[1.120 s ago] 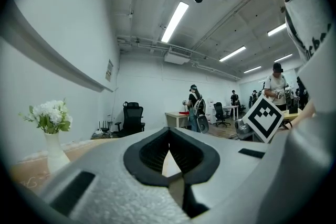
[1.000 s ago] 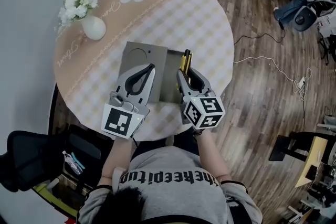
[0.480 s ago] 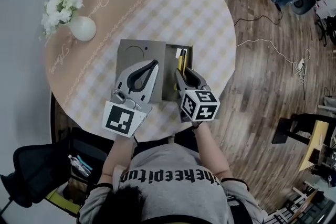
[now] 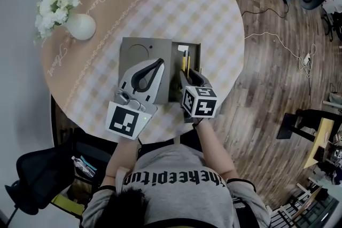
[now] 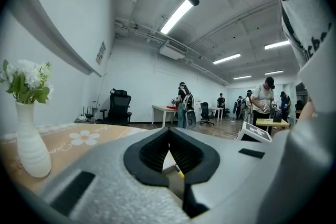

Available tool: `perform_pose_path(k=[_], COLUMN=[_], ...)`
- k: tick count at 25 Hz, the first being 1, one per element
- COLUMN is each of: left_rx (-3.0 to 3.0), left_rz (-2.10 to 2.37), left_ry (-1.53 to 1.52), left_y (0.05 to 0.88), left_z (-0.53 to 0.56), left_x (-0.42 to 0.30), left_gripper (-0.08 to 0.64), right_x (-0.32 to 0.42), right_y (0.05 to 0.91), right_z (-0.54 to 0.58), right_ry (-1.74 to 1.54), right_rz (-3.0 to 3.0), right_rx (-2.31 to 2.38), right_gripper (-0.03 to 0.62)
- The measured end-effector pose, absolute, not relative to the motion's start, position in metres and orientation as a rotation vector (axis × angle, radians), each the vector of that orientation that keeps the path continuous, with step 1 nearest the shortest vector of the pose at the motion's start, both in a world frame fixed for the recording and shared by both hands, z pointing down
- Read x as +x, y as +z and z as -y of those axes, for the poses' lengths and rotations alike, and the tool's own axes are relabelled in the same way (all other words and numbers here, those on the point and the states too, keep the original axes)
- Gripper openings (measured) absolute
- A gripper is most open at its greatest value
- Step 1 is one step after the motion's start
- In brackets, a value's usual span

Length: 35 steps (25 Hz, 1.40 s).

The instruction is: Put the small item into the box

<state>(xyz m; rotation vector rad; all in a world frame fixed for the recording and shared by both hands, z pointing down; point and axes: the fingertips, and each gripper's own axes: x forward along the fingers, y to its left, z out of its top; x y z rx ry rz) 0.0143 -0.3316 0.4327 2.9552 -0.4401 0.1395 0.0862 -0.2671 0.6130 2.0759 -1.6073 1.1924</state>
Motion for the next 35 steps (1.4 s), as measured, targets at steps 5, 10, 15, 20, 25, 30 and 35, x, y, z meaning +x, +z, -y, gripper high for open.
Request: perform_pose_path(k=[5, 10, 15, 20, 25, 30, 35], left_rx=[2.949, 2.943, 2.934, 2.930, 2.924, 2.917, 2.917], left_rz=[0.421, 0.403, 0.404, 0.400, 0.399, 0.406, 0.413], left_ry=[0.136, 0.128, 0.117, 0.108, 0.099, 0.089, 0.078], left_y=[0.436, 0.438, 0.439, 0.437, 0.437, 0.438, 0.437], left_z=[0.334, 0.336, 0.339, 0.341, 0.343, 0.345, 0.347], left_x=[0.013, 0.012, 0.007, 0.005, 0.001, -0.003, -0.007], left_gripper=[0.015, 0.015, 0.015, 0.015, 0.015, 0.015, 0.015], right_x=[0.085, 0.085, 0.083, 0.082, 0.083, 0.081, 0.081], right_y=[0.623, 0.633, 0.641, 0.647, 0.648, 0.650, 0.648], right_z=[0.268, 0.267, 0.268, 0.266, 0.271, 0.271, 0.272], right_ry=[1.190, 1.190, 1.197, 1.212, 1.156, 1.141, 1.122], right_rz=[1.509, 1.410, 1.340, 1.292, 1.270, 1.263, 1.267], right_rx=[2.032, 1.987, 1.926, 1.883, 1.821, 1.803, 1.808], right_gripper=[0.120, 0.120, 0.120, 0.120, 0.120, 0.120, 0.121])
